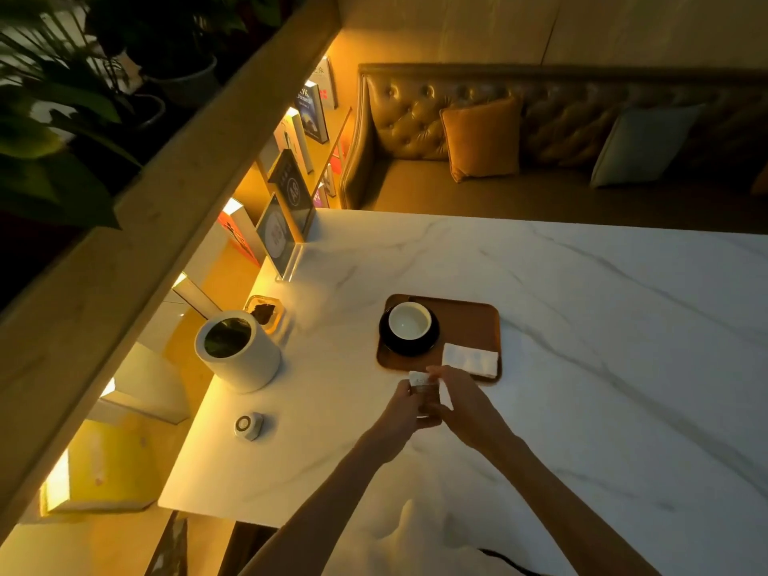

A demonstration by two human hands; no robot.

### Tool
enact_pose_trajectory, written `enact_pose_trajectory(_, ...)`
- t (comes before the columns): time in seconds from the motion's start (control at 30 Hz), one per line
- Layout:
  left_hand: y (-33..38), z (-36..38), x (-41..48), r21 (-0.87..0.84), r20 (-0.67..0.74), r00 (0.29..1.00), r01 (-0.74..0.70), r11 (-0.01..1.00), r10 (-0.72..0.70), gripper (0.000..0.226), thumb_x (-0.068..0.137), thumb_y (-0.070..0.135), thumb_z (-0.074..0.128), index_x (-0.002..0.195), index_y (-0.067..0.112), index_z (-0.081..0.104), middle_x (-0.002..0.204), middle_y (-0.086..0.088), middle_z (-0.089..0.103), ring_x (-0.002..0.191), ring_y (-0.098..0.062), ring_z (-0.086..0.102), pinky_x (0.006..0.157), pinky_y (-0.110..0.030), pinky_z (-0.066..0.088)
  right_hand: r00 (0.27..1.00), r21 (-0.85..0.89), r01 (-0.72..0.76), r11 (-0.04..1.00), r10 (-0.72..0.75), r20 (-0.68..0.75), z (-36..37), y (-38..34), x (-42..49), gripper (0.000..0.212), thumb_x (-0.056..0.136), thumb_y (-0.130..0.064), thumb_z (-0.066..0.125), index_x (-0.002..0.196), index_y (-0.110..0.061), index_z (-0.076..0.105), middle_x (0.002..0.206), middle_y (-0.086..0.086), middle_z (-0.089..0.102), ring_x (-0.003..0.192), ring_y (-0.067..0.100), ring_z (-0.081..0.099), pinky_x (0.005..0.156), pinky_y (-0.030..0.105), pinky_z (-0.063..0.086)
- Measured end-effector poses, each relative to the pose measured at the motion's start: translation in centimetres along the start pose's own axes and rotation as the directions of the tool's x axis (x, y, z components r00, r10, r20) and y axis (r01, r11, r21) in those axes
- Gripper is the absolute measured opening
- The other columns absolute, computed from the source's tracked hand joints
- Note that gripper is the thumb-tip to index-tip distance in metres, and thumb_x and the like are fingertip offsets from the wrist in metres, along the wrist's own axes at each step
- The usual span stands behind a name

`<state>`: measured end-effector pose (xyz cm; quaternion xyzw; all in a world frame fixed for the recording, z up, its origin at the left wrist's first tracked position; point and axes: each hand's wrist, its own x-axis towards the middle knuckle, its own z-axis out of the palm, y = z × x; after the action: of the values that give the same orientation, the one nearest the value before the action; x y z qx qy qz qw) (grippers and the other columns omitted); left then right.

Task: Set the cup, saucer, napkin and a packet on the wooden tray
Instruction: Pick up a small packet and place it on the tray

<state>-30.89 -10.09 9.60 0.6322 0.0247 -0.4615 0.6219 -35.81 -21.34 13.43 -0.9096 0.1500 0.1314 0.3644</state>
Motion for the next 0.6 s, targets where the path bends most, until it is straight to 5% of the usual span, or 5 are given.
enact_pose_trajectory(0.1, 0.6, -1.3, -0.1, 0.002, -0.025, 0.999, 0.035, 0.999, -0.035, 0.04, 0.097, 0.026, 0.052, 0.128, 0.021, 0.027, 0.116, -0.016, 0.059, 0.094, -0.028, 0.067, 0.08, -0.039, 0.06, 0.935, -0.709, 0.035, 0.704, 0.227, 0.271, 1.2, -6.1, 0.1, 0.028, 0.098, -0.015, 0.046, 0.112, 0.008, 0.053, 0.11, 0.012, 0.061, 0.113, 0.017, 0.055, 0.108, 0.015, 0.028)
enact_pose_trajectory(0.2, 1.2, -2.2, -0.4, -0.016, 0.0, 0.999, 0.033, 0.999, -0.033, 0.045, 0.095, 0.028, 0.057, 0.127, 0.022, 0.025, 0.119, -0.016, 0.059, 0.1, -0.029, 0.068, 0.079, -0.039, 0.061, 0.859, -0.628, -0.217, 0.748, 0.451, 0.241, 4.8, -8.1, 1.2, 0.033, 0.096, -0.014, 0.05, 0.124, 0.002, 0.052, 0.118, 0.008, 0.059, 0.117, 0.016, 0.054, 0.11, 0.025, 0.031)
enact_pose_trajectory(0.3, 1.7, -2.9, -0.5, 0.007, 0.019, 0.999, 0.026, 1.0, -0.026, 0.044, 0.096, 0.027, 0.056, 0.127, 0.02, 0.026, 0.117, -0.013, 0.061, 0.095, -0.024, 0.069, 0.075, -0.035, 0.061, 0.815, -0.853, -0.033, 0.52, 0.508, 0.278, 6.6, -7.7, 0.8, 0.025, 0.093, 0.002, 0.05, 0.112, 0.019, 0.052, 0.12, 0.022, 0.058, 0.121, 0.032, 0.051, 0.11, 0.035, 0.032)
enact_pose_trajectory(0.4, 1.9, -3.4, -0.2, 0.027, 0.016, 1.0, 0.015, 1.0, -0.015, 0.044, 0.096, 0.026, 0.054, 0.13, 0.018, 0.027, 0.117, -0.013, 0.062, 0.099, -0.026, 0.068, 0.08, -0.036, 0.06, 0.852, -0.772, 0.108, 0.626, 0.342, 0.396, 7.0, -3.6, 1.0, 0.017, 0.092, 0.005, 0.051, 0.101, 0.018, 0.056, 0.093, 0.024, 0.063, 0.092, 0.039, 0.061, 0.102, 0.041, 0.046)
enact_pose_trajectory(0.6, 3.4, -3.6, 0.3, -0.059, 0.052, 0.999, 0.004, 0.998, -0.001, 0.043, 0.097, 0.021, 0.054, 0.129, 0.017, 0.027, 0.124, -0.018, 0.058, 0.101, -0.029, 0.066, 0.076, -0.035, 0.06, 0.982, -0.112, 0.046, 0.993, -0.066, -0.178, 1.6, -1.0, 1.6, 0.047, 0.089, -0.046, 0.053, 0.119, -0.01, 0.046, 0.104, 0.003, 0.055, 0.094, 0.012, 0.059, 0.087, 0.03, 0.056)
